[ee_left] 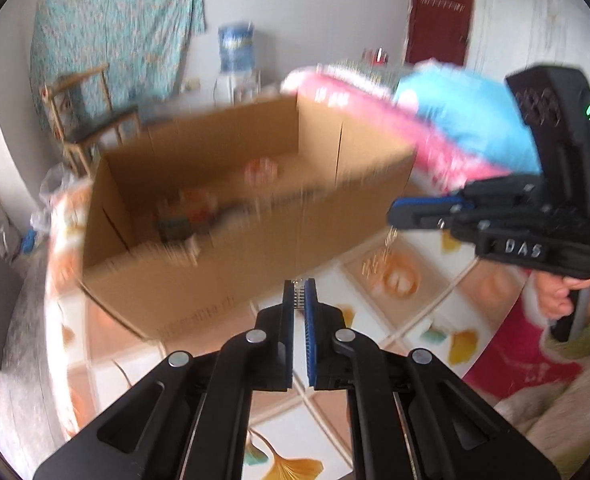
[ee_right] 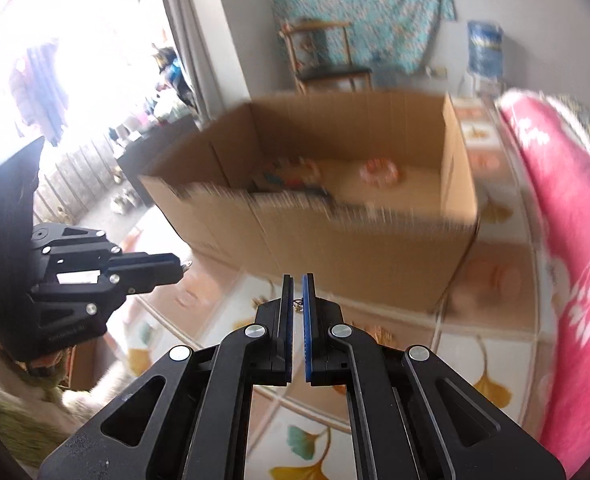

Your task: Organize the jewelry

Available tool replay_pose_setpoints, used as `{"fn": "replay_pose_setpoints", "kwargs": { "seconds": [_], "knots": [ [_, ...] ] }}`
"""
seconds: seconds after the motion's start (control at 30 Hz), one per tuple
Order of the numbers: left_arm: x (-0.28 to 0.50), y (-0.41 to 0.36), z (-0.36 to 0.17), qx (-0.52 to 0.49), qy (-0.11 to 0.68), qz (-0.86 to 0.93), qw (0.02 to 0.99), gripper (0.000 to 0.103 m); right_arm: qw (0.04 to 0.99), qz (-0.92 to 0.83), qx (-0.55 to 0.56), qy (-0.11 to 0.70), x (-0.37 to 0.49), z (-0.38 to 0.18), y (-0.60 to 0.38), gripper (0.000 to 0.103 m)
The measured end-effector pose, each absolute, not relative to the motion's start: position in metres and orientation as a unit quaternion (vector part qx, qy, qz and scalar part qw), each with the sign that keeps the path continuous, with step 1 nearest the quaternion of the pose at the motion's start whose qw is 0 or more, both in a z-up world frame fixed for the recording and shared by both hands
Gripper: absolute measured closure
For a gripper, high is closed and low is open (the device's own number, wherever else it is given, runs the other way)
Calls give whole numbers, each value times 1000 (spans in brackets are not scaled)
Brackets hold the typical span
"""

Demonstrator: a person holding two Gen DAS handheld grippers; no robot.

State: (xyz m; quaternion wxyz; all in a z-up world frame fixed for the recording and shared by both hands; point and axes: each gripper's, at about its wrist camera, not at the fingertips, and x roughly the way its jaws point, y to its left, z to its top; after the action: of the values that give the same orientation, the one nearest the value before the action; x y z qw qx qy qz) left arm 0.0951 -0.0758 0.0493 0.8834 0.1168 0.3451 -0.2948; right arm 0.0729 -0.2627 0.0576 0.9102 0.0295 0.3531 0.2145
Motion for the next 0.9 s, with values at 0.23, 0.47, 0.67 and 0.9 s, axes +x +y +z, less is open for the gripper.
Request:
{"fn": "replay_pose_setpoints", "kwargs": {
  "seconds": [0.23,0.47,0.67,0.9],
  "knots": [
    [118,-76,100,119,273,-301,906,99,929,246,30,277,94,111,-265,101],
    [193,-94,72,109,353,-317,873,99,884,263,33,386,181,82,-260,100],
    [249,-104,38,81,460,-318,825,98,838,267,43,475,224,46,-260,96],
    [268,-100,29,45,490,-301,817,98,836,264,65,477,234,41,-267,92]
  ]
}}
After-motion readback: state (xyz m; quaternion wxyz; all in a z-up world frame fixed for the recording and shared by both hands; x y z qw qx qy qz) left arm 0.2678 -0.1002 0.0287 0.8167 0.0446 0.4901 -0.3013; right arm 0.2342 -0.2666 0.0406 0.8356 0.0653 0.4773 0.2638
